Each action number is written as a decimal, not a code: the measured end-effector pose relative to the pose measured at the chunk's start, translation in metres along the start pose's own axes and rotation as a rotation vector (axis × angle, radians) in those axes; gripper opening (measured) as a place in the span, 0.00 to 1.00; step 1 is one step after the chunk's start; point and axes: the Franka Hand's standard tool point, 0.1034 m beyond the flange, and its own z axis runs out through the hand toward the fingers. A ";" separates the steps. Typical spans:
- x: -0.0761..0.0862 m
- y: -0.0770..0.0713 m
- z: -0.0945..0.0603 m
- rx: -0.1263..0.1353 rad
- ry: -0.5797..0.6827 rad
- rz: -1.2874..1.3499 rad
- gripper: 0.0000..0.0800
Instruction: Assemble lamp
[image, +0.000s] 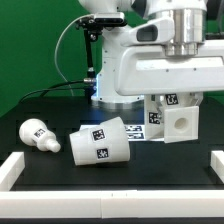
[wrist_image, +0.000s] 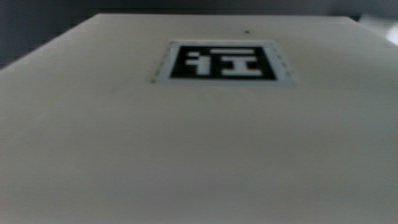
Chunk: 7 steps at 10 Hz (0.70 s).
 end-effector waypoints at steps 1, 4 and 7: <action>0.003 -0.001 -0.001 -0.007 0.047 -0.009 0.38; 0.000 0.002 0.002 -0.028 0.149 -0.023 0.38; -0.008 -0.005 0.011 -0.003 0.054 0.022 0.38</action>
Offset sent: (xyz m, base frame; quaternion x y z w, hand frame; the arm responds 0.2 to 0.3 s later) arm 0.0000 0.0000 0.0000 0.0000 0.0000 0.0000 1.0000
